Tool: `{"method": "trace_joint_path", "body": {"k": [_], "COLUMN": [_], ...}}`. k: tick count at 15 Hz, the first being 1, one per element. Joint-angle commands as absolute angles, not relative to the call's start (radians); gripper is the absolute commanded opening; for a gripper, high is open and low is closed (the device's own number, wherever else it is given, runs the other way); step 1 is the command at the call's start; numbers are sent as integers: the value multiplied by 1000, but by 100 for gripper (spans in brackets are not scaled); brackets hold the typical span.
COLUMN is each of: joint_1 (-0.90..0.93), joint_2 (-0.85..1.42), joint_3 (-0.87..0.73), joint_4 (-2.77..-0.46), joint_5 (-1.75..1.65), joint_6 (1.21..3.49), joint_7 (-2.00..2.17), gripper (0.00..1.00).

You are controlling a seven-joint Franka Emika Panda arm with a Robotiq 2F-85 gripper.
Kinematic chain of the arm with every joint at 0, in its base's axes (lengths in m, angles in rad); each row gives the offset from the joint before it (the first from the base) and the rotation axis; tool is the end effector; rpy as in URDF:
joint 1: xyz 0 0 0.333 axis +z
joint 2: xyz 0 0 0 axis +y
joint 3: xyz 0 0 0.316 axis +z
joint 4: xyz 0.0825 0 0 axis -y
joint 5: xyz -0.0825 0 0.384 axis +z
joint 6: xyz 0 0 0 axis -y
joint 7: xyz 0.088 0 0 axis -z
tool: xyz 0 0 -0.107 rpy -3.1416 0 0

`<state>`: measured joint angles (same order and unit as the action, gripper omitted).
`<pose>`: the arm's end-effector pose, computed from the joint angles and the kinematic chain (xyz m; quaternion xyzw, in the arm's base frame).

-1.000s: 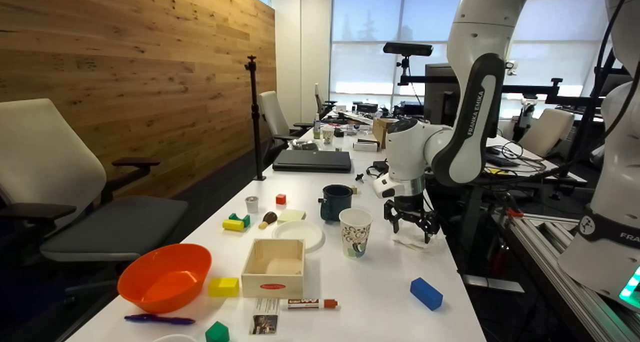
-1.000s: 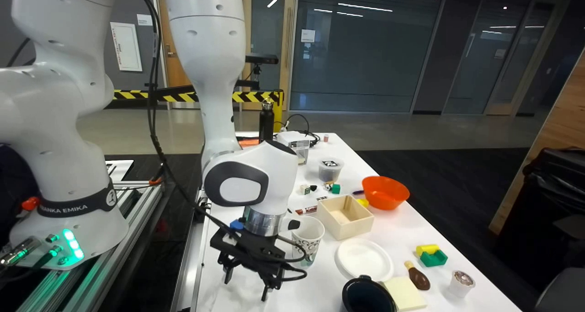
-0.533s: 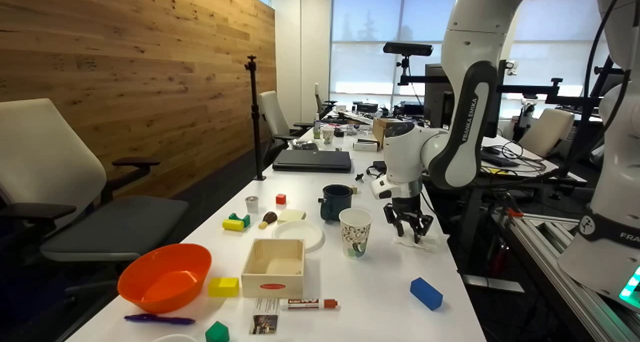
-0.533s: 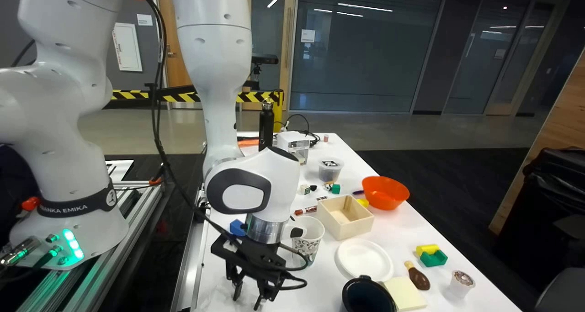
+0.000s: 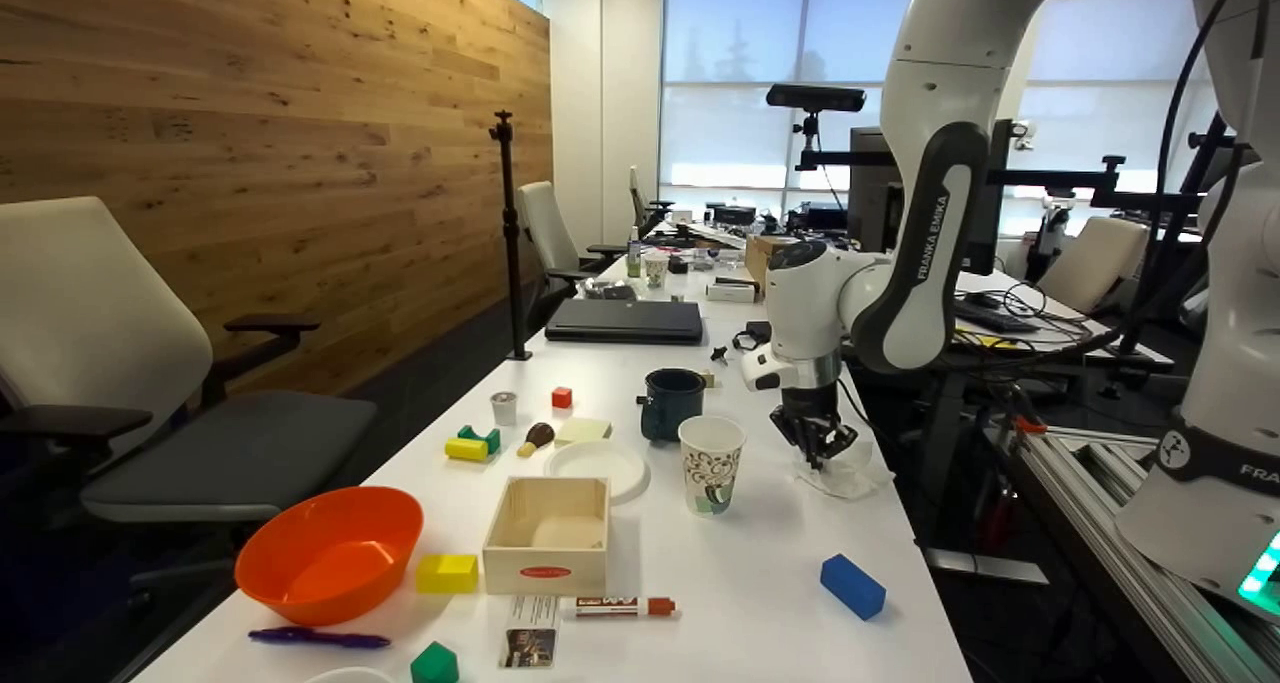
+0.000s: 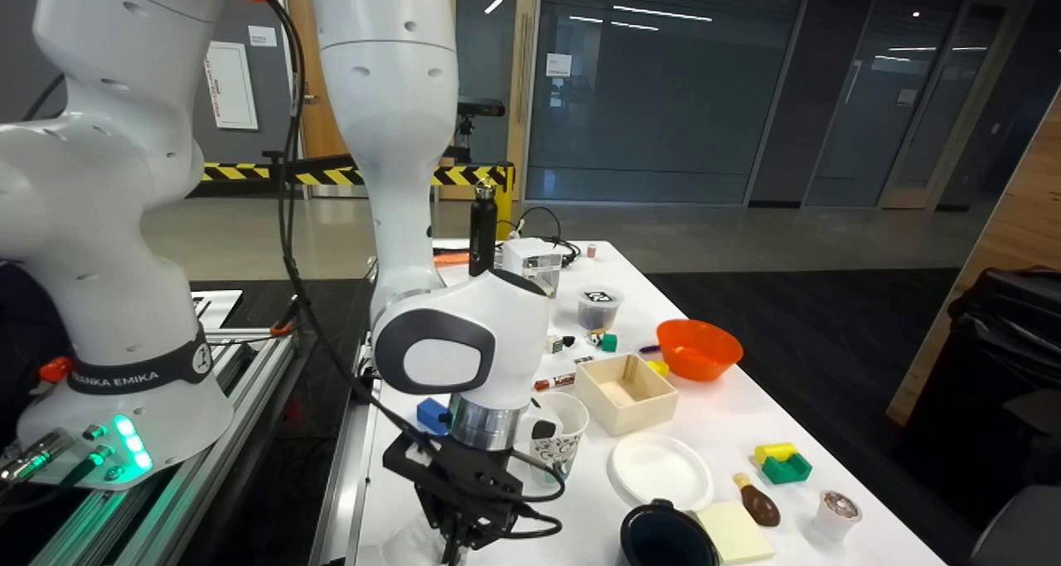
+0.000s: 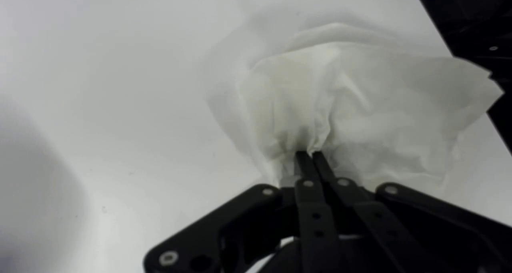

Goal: Move the napkin backwards.

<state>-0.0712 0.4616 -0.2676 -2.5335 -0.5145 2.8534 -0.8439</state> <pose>0.4001 -0.1304 0.0965 0.8622 0.4878 -0.1257 0.0535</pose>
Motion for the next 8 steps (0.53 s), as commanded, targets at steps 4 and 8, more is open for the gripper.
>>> {"method": "trace_joint_path", "body": {"k": [4, 8], "joint_1": [-72, -92], "joint_2": [428, 385], "joint_3": [-238, -195], "joint_4": [-2531, -2539], "joint_5": [-533, -519], "joint_6": [2729, 2683], "joint_7": [-818, -834], "gripper": [0, 0]}}
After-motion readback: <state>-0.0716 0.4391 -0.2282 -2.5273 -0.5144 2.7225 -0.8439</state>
